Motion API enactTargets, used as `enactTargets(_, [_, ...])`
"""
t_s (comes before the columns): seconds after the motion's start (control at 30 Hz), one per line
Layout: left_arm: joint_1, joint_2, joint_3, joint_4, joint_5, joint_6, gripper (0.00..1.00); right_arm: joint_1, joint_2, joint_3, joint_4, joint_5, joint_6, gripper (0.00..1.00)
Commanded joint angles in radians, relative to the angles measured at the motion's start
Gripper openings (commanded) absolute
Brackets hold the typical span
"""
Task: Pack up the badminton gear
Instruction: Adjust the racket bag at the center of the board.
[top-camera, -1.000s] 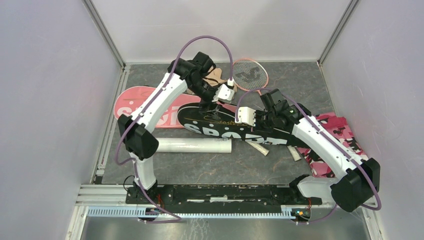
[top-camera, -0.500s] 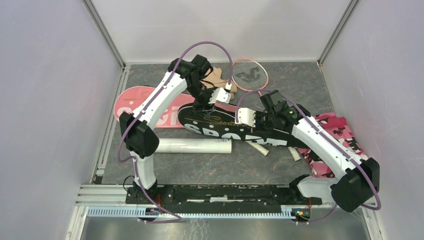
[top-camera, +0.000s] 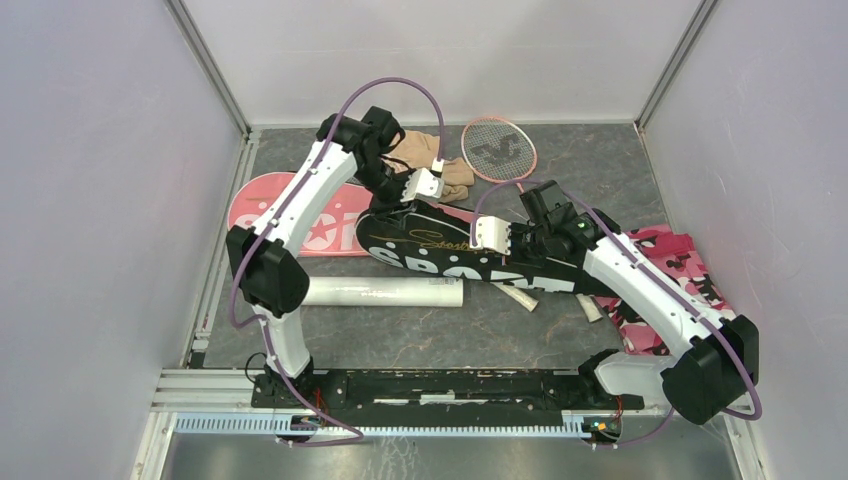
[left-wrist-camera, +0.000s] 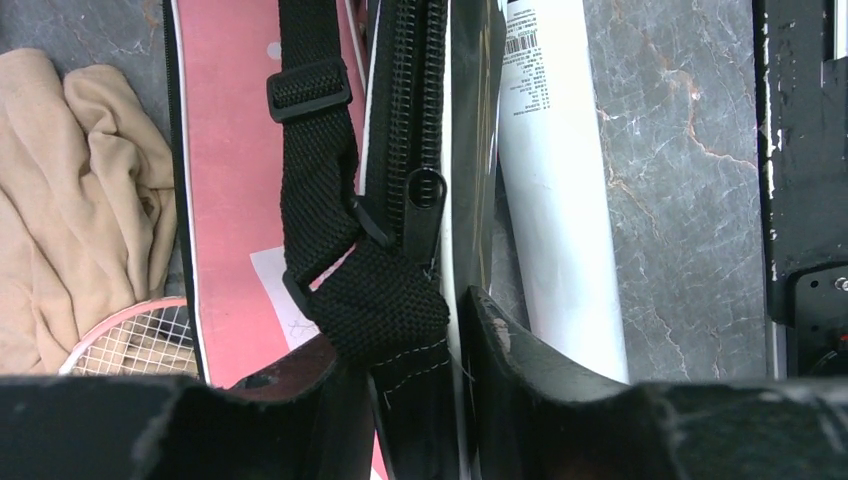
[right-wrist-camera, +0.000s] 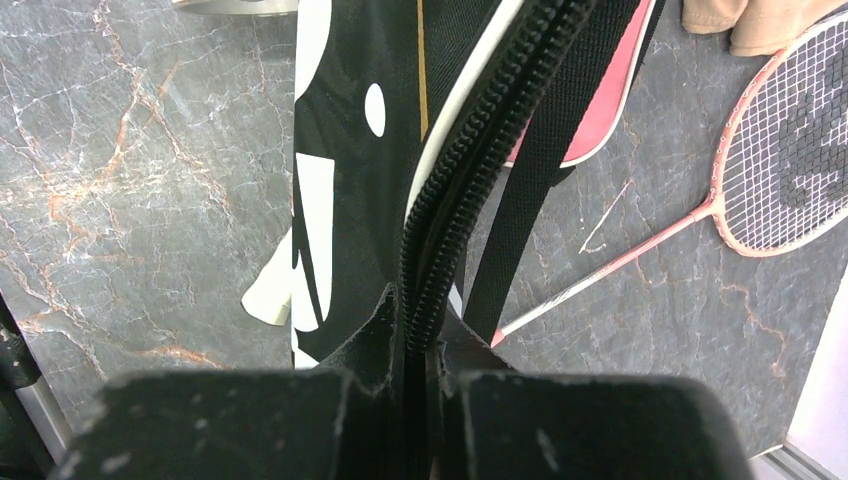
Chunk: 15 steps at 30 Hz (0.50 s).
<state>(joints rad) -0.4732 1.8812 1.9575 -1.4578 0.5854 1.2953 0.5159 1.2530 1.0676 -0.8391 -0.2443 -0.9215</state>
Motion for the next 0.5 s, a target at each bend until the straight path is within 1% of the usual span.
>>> enactTargets(0.0, [0.002, -0.053, -0.006, -0.006, 0.042, 0.022, 0.4, -0.011, -0.009, -0.024, -0.067, 0.042, -0.013, 0.0])
enactTargets(0.07, [0.004, -0.057, -0.012, -0.006, 0.043, 0.021, 0.38, -0.011, -0.009, -0.026, -0.066, 0.044, -0.012, 0.0])
enactTargets(0.13, [0.004, -0.063, -0.014, -0.006, 0.049, 0.029, 0.4, -0.012, -0.009, -0.026, -0.067, 0.042, -0.013, 0.0])
enactTargets(0.17, [0.005, -0.067, -0.01, -0.006, 0.057, 0.031, 0.43, -0.011, -0.009, -0.027, -0.068, 0.042, -0.013, 0.0])
enactTargets(0.23, [0.005, -0.074, 0.005, -0.003, 0.084, 0.033, 0.52, -0.011, -0.007, -0.027, -0.069, 0.041, -0.013, 0.0])
enactTargets(0.3, [0.005, -0.089, 0.019, 0.01, 0.124, 0.034, 0.65, -0.011, -0.004, -0.025, -0.07, 0.037, -0.013, 0.0])
enactTargets(0.33, [0.004, -0.1, 0.019, 0.025, 0.147, 0.033, 0.7, -0.012, -0.002, -0.023, -0.071, 0.036, -0.013, 0.0])
enactTargets(0.4, [-0.003, -0.124, 0.006, 0.064, 0.181, 0.023, 0.75, -0.011, -0.001, -0.021, -0.073, 0.033, -0.011, 0.0])
enactTargets(0.47, [-0.019, -0.148, -0.018, 0.113, 0.198, 0.011, 0.77, -0.012, -0.001, -0.02, -0.073, 0.032, -0.011, 0.0])
